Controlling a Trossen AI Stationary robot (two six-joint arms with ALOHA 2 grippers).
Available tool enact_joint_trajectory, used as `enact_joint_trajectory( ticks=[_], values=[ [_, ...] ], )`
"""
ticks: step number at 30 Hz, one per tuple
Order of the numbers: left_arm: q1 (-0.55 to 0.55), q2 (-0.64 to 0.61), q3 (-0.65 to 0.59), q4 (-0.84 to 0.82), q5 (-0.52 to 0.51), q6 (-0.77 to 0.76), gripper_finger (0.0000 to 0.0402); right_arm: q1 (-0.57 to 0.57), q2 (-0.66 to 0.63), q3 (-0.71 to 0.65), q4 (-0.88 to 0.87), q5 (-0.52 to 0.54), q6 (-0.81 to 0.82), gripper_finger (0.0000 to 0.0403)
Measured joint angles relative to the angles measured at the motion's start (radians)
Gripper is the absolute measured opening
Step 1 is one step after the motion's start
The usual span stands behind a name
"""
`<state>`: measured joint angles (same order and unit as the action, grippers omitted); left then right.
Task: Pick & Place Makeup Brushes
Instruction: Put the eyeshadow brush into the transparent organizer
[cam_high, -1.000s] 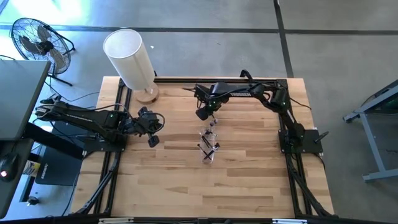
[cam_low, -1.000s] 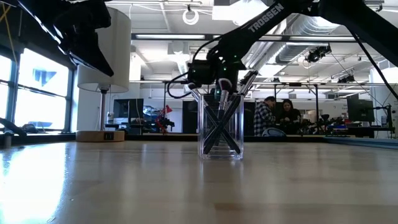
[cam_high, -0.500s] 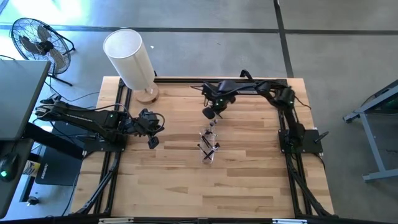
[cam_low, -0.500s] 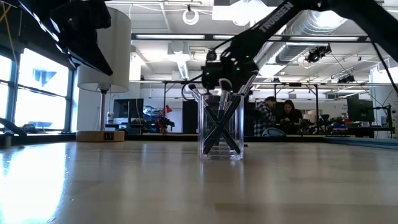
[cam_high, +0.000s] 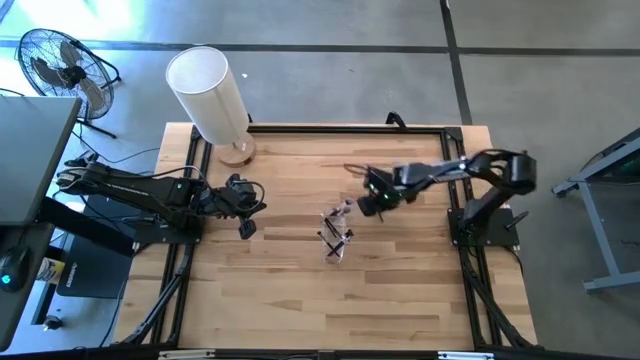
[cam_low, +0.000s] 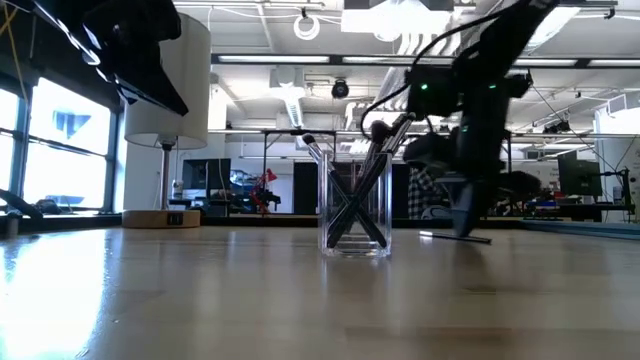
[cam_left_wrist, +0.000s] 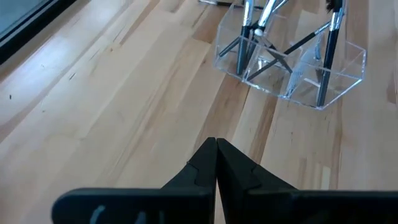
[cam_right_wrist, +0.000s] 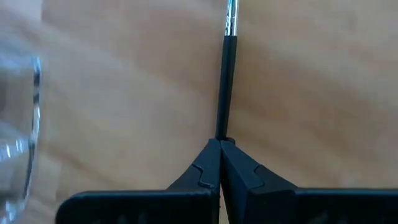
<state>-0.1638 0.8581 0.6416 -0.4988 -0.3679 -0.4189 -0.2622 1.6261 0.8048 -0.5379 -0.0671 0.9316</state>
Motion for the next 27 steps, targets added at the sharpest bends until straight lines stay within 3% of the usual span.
enact_joint_trajectory(
  ticks=[6, 14, 27],
  values=[
    [0.0, 0.0, 0.0, 0.011, 0.0, 0.004, 0.0001, 0.183, -0.066, -0.119, 0.096, -0.02, 0.198, 0.0002],
    [0.0, 0.0, 0.0, 0.018, 0.0, 0.006, 0.0001, 0.373, -0.068, -0.102, 0.09, -0.01, 0.366, 0.0001],
    [0.0, 0.0, 0.0, 0.018, 0.04, 0.025, 0.0001, 0.442, -0.068, -0.085, 0.046, 0.031, 0.454, 0.0007]
  ],
)
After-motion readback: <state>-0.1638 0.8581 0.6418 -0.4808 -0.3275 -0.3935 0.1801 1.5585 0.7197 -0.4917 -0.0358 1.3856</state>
